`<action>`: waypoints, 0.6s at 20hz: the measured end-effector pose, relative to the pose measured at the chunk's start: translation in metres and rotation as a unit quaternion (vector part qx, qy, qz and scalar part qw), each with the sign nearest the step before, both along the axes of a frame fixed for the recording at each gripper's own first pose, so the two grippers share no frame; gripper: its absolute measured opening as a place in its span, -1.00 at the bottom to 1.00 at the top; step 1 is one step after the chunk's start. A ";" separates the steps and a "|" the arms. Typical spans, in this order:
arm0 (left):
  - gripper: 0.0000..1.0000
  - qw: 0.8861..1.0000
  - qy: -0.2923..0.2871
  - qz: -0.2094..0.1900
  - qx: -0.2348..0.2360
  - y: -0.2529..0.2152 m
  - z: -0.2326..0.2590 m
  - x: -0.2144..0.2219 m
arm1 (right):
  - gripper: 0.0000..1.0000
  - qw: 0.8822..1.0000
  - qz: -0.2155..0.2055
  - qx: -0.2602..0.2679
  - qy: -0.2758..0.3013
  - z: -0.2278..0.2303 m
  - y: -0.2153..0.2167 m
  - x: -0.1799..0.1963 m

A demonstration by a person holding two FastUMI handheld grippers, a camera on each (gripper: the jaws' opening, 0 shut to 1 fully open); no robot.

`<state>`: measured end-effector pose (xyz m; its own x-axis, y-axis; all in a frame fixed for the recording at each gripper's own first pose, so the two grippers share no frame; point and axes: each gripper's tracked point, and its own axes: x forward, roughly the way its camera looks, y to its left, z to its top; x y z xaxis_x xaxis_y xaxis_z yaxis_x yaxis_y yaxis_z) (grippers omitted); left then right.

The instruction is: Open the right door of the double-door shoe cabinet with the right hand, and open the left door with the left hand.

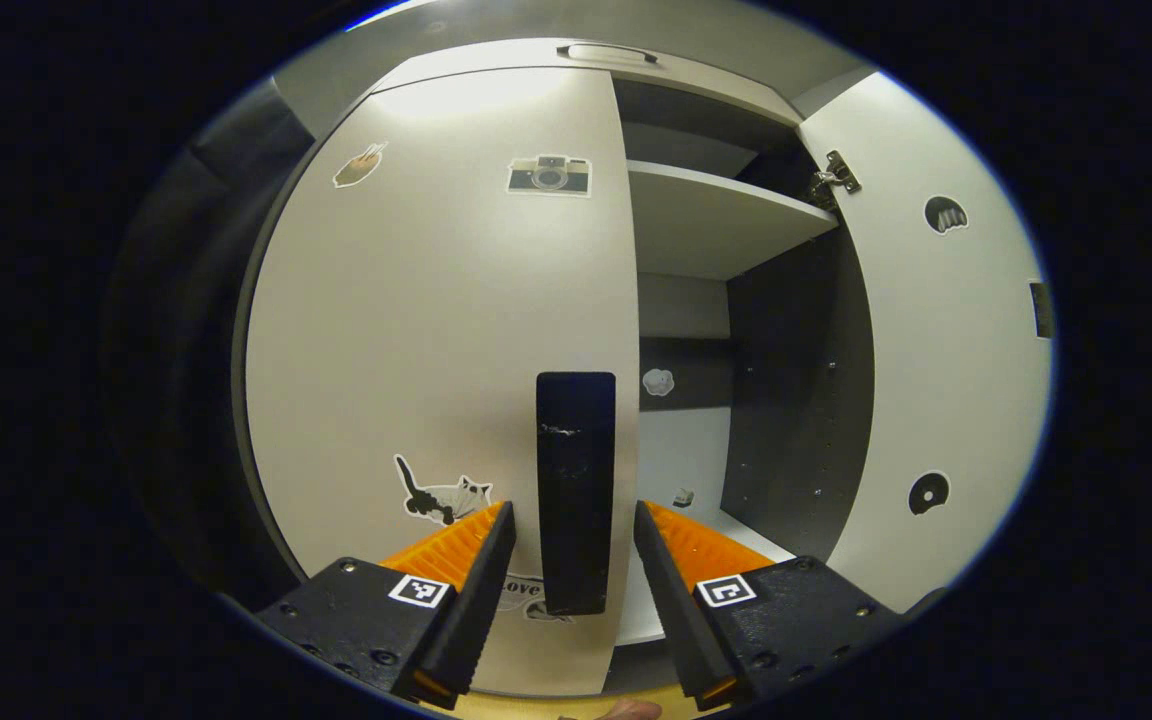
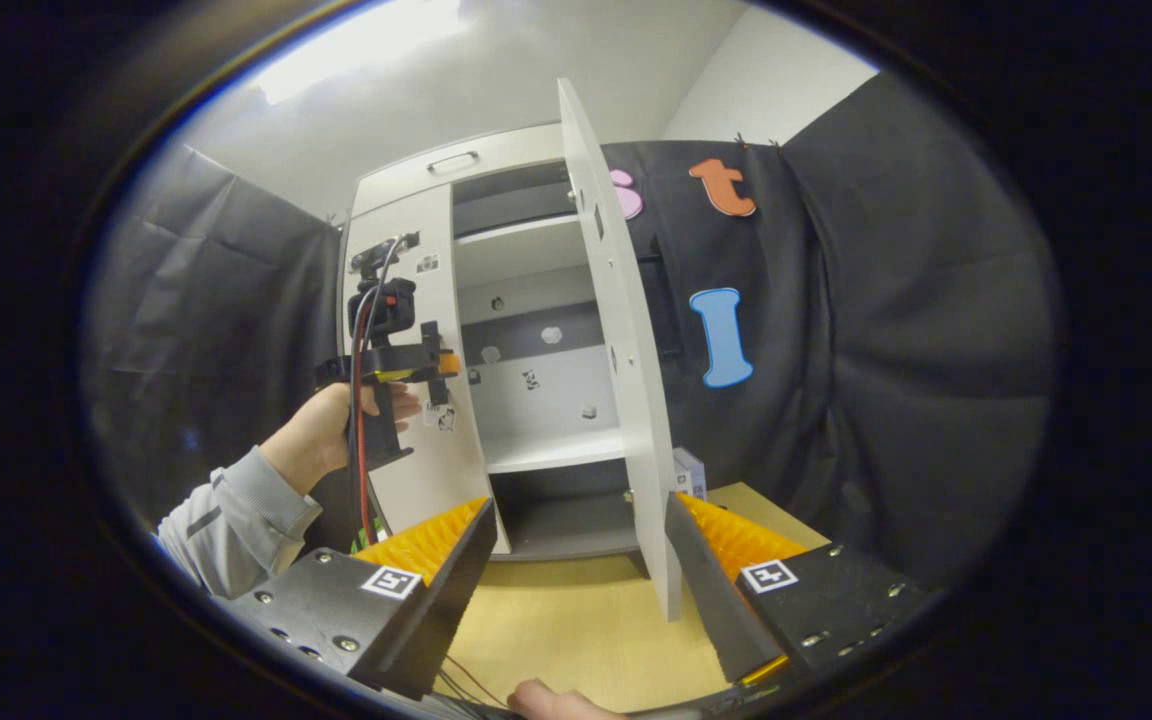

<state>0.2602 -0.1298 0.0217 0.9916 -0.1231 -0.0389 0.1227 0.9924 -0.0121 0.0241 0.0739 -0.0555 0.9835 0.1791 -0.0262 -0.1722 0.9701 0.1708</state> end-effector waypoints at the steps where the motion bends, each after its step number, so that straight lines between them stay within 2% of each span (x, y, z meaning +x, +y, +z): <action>1: 0.44 1.000 -0.001 0.009 0.002 0.003 0.000 0.002 | 1.00 1.000 0.001 0.000 -0.001 -0.001 0.000 -0.001; 3: 0.14 1.000 -0.009 0.013 0.002 0.005 0.007 0.002 | 1.00 1.000 0.002 0.000 -0.003 -0.001 -0.001 -0.003; 5: -0.02 1.000 0.000 0.005 0.007 0.000 0.006 0.001 | 0.94 1.000 -0.002 -0.002 -0.004 -0.003 -0.003 -0.005; 6: -0.31 1.000 0.005 0.006 0.008 0.000 0.004 0.002 | 1.00 1.000 -0.003 -0.004 -0.003 -0.004 -0.003 -0.006; 12: -0.53 1.000 0.029 0.003 -0.005 0.002 0.001 -0.002 | 1.00 1.000 -0.006 -0.022 -0.004 -0.001 0.004 -0.011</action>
<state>0.2586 -0.1281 0.0226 0.9883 -0.1182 -0.0960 0.1159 0.9928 -0.0289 0.0134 0.0775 -0.0567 0.9857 0.1664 -0.0264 -0.1618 0.9786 0.1275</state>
